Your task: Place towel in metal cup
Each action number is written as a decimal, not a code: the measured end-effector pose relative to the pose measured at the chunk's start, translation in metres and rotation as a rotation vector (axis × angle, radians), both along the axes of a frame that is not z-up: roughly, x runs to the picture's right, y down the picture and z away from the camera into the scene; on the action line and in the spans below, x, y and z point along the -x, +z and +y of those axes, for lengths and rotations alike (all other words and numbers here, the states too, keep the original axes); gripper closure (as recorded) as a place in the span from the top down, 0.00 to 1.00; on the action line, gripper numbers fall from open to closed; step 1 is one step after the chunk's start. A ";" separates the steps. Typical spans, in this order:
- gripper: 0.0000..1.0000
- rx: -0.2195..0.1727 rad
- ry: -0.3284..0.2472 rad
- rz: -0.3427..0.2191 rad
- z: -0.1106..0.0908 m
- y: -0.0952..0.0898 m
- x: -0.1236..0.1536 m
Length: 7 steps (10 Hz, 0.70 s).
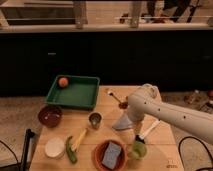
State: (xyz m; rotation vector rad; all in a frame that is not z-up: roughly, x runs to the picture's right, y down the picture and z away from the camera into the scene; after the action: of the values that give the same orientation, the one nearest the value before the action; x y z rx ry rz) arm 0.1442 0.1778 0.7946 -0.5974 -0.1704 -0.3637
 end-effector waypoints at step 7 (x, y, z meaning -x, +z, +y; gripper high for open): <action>0.80 -0.001 0.075 -0.006 -0.011 0.027 0.007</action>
State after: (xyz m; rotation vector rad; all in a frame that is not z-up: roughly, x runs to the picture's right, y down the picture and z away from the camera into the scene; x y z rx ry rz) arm 0.1377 0.1667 0.8213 -0.5873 -0.1979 -0.2930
